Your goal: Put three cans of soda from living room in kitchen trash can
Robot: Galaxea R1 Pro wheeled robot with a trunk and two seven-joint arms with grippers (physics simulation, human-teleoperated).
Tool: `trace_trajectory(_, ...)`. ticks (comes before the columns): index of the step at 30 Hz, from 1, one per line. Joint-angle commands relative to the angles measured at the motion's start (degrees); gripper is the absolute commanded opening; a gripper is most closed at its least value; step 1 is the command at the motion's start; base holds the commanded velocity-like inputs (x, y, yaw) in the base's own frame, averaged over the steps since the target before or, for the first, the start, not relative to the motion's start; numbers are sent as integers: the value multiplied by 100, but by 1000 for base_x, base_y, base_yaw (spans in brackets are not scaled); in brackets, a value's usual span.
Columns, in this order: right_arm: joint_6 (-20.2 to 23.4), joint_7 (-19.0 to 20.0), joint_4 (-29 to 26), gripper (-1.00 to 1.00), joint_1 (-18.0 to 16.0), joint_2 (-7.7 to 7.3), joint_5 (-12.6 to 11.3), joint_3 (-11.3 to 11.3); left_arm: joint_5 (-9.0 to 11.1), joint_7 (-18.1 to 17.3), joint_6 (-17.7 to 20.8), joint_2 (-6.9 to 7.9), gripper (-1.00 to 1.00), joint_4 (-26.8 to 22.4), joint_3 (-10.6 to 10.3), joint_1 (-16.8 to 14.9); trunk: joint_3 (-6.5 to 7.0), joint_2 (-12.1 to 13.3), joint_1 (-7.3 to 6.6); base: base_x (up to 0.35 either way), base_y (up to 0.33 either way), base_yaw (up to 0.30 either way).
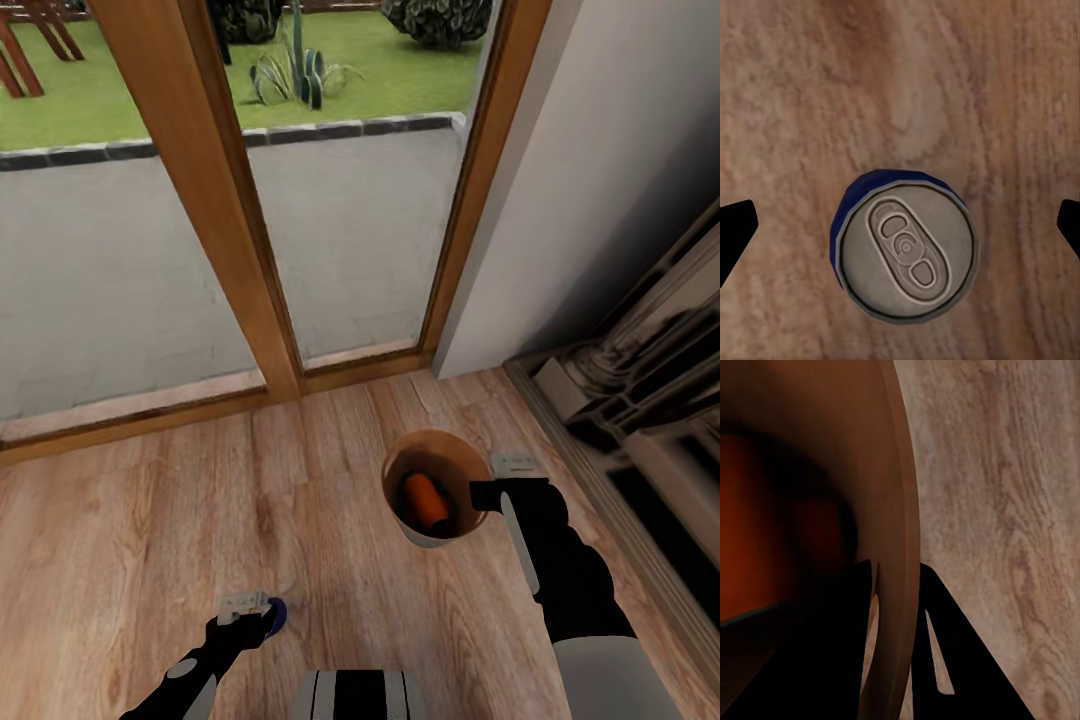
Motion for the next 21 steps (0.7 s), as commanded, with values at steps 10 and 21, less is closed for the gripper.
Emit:
trace_trajectory(10, -4, 25, -2, -100, -2, 1, -73, 2, 0, 0, 0, 0, 100, 0, -3, 0, -36, -82, 44, 0, 0, 0)
trace_trajectory(21, -4, 25, -4, -100, -2, 2, -73, 2, 0, 0, 0, 0, 100, 0, -8, 0, -215, -483, 264, 0, 0, 0)
